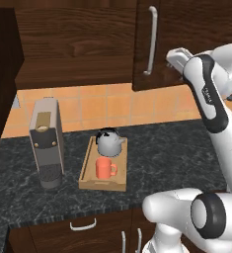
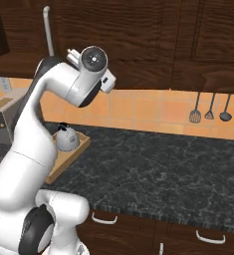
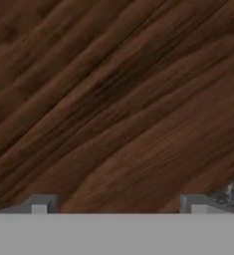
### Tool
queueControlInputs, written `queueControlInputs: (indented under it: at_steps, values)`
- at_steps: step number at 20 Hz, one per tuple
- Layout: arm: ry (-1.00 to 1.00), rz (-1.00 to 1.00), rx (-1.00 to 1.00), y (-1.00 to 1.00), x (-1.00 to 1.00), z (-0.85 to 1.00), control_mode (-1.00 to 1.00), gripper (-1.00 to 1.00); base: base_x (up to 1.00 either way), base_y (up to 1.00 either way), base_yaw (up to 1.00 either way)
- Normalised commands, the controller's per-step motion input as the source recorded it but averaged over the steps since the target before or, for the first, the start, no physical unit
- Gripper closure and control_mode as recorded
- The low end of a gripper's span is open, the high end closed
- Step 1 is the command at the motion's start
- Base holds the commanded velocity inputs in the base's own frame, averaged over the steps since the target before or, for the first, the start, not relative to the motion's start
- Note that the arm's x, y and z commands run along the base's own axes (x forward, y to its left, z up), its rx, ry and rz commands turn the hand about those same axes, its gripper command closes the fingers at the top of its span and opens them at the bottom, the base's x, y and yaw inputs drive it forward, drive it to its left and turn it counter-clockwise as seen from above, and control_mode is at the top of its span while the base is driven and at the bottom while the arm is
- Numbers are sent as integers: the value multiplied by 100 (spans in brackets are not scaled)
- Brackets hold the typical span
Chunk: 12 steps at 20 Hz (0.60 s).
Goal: Pick the kettle from the counter and place it on the tray. Then pick the mug from the cabinet and place it on the tray. Then close the cabinet doors.
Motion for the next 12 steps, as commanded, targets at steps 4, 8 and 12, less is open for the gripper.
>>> queueControlInputs:
  at_steps: [4, 8, 12]
  values:
    - [0, -11, -7, 19, 97, -15, -100, -100, 0, 0, 0]
    - [0, -22, -16, 5, 67, -20, -100, -100, 0, 0, 0]
    - [0, -29, -13, 0, 62, -23, -100, -100, 0, 0, 0]
